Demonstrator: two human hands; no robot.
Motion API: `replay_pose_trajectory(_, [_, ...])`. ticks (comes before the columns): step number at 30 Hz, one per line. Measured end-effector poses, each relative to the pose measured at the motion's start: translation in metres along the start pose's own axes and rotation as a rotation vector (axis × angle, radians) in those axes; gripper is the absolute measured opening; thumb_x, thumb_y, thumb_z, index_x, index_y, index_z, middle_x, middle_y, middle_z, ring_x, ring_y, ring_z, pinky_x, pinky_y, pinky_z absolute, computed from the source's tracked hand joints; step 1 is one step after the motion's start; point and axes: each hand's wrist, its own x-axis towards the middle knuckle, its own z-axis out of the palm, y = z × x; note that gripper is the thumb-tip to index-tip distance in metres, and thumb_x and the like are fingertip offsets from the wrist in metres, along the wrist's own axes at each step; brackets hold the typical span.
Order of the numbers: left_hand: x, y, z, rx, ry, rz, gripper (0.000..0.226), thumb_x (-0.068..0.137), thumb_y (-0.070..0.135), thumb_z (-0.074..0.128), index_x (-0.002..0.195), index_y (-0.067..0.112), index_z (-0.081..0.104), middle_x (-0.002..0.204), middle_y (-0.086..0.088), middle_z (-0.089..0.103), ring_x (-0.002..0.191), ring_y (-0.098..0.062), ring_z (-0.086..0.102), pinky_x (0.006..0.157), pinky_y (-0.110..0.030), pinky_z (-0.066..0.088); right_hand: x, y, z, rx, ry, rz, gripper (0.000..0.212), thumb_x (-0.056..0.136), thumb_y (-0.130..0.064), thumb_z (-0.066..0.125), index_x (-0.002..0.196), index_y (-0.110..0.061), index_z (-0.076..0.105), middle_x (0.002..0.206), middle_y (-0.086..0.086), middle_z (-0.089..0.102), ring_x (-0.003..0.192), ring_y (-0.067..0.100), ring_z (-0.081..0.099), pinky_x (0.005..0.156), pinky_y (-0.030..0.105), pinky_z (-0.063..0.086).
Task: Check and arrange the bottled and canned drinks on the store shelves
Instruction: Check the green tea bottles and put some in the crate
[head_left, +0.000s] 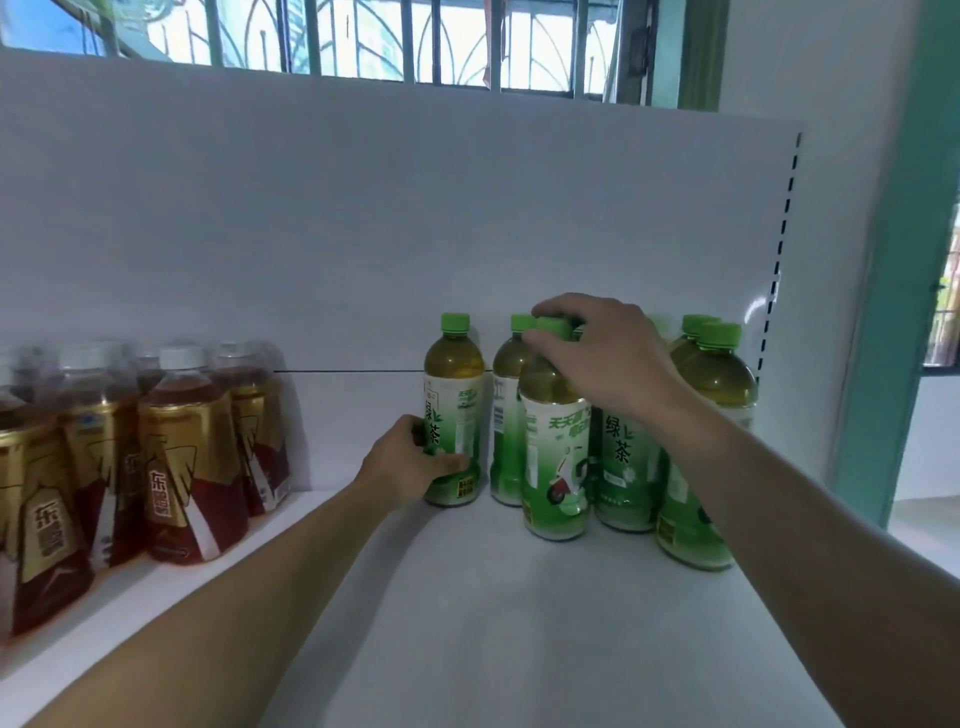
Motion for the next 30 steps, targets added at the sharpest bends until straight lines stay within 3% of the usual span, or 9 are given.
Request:
replay_pose_trajectory(4, [-0.020,0.017,0.003,-0.067,0.240,0.138,0.056,0.088,0.019,0.074,0.136,0.016,0.044,0.140,-0.004,0.048,0.125,-0.022,0.051,0.102,-0.039,0.050,-0.006,-0.001,-0.003,0.117,0.059,-0.013,0.036,0.093,-0.046,0.068,0.126,-0.030,0.068,0.124,-0.008,0.068,0.110,0.011,0.061,0.094,0.030,0.050])
replay_pose_trajectory(6, [-0.045,0.034,0.003,-0.235,0.343,0.281,0.036,0.094,0.028,0.066,0.126,0.025,0.047,0.131,0.003,0.052,0.119,-0.013,0.053,0.096,-0.029,0.049,-0.008,0.001,-0.003,0.238,0.096,-0.001,0.034,0.089,-0.045,0.073,0.120,-0.030,0.072,0.116,-0.009,0.069,0.103,0.008,0.062,0.094,0.032,0.054])
replay_pose_trajectory(9, [-0.088,0.054,0.004,-0.446,0.124,0.291,0.039,0.087,0.047,0.063,0.120,0.029,0.051,0.116,0.012,0.060,0.102,0.002,0.056,0.077,-0.013,0.043,-0.009,-0.004,-0.004,0.457,0.135,0.010,0.031,0.085,-0.042,0.077,0.113,-0.029,0.075,0.107,-0.014,0.069,0.100,0.007,0.065,0.094,0.034,0.057])
replay_pose_trajectory(12, [-0.114,0.054,0.017,-0.450,-0.179,0.202,0.065,0.067,0.062,0.066,0.125,0.037,0.048,0.116,0.017,0.064,0.102,0.000,0.062,0.087,-0.021,0.049,-0.007,-0.015,-0.004,0.625,0.181,-0.007,0.027,0.083,-0.040,0.081,0.107,-0.028,0.077,0.100,-0.013,0.073,0.094,0.005,0.068,0.090,0.032,0.059])
replay_pose_trajectory(16, [-0.122,0.042,0.028,-0.583,-0.147,0.221,0.053,0.069,0.055,0.071,0.117,0.038,0.056,0.108,0.015,0.072,0.094,-0.001,0.070,0.077,-0.020,0.058,-0.011,-0.017,0.001,0.642,0.171,-0.056,0.020,0.086,-0.046,0.076,0.102,-0.034,0.075,0.096,-0.015,0.073,0.091,0.003,0.069,0.084,0.027,0.057])
replay_pose_trajectory(19, [-0.121,0.040,0.026,-0.710,-0.218,0.154,0.051,0.076,0.054,0.076,0.120,0.030,0.065,0.106,0.004,0.076,0.095,-0.014,0.073,0.073,-0.027,0.059,-0.021,-0.003,0.011,0.743,0.094,0.011,0.037,0.091,-0.053,0.065,0.120,-0.031,0.068,0.109,-0.015,0.070,0.094,-0.006,0.066,0.082,0.017,0.053])
replay_pose_trajectory(22, [-0.119,0.043,0.022,-0.899,-0.315,0.030,0.061,0.061,0.048,0.082,0.110,0.013,0.072,0.091,-0.011,0.075,0.073,-0.023,0.073,0.062,-0.032,0.059,-0.037,0.011,0.028,1.002,-0.241,0.142,0.072,0.081,-0.066,0.063,0.138,-0.023,0.057,0.126,-0.005,0.069,0.115,0.010,0.066,0.105,0.039,0.049])
replay_pose_trajectory(24, [-0.121,0.042,0.025,-0.926,-0.389,-0.013,0.061,0.061,0.048,0.079,0.110,0.011,0.074,0.095,-0.016,0.074,0.073,-0.026,0.071,0.062,-0.033,0.058,-0.046,0.016,0.032,1.189,-0.383,0.199,0.071,0.078,-0.056,0.066,0.137,-0.017,0.057,0.122,0.003,0.073,0.112,0.020,0.070,0.099,0.043,0.052])
replay_pose_trajectory(30, [-0.124,0.043,0.033,-0.862,-0.327,0.088,0.056,0.082,0.055,0.055,0.128,0.026,0.066,0.113,-0.002,0.075,0.099,-0.018,0.073,0.073,-0.032,0.062,-0.051,0.012,0.034,1.137,-0.078,0.166,0.051,0.077,-0.035,0.083,0.119,-0.015,0.063,0.101,0.004,0.078,0.092,0.022,0.076,0.087,0.043,0.060])
